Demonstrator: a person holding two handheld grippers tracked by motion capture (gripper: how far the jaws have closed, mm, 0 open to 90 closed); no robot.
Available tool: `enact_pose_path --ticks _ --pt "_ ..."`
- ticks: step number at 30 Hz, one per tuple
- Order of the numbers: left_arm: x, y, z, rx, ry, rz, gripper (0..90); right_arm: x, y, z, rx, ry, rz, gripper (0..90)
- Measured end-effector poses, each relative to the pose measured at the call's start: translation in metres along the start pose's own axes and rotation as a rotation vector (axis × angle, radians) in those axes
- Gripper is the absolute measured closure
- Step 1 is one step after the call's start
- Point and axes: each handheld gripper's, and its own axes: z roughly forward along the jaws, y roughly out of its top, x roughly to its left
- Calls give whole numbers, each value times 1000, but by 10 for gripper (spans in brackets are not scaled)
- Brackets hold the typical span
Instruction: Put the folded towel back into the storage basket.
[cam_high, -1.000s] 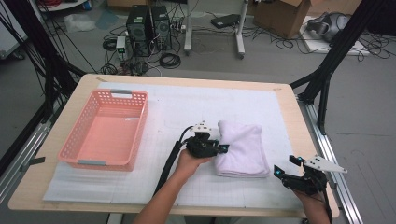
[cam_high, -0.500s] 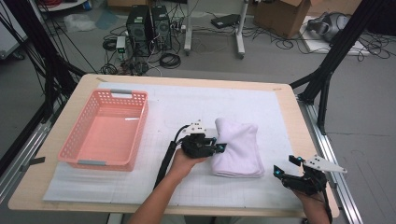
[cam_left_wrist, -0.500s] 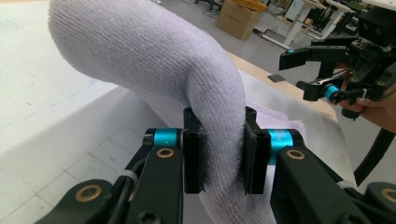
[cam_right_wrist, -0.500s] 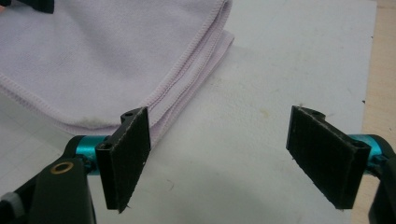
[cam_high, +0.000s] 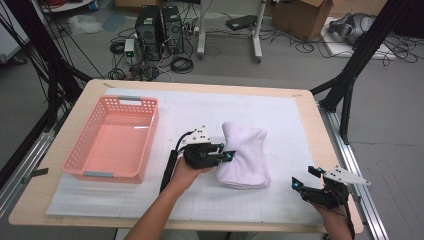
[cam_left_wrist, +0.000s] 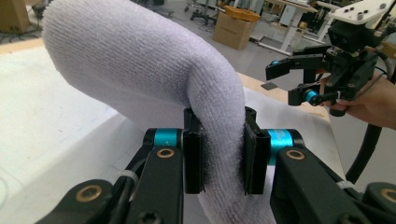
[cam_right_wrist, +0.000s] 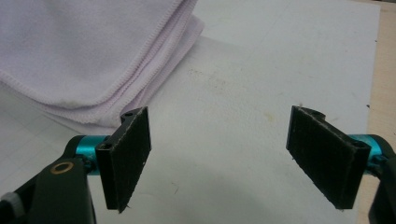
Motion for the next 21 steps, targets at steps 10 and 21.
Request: enact_pose_path --ticks 10,21 --pt "1 5 -21 -25 5 31 744 1 0 1 5 0 -2 207" --pt "1 11 -44 -63 4 63 744 3 1 1 3 3 -3 207"
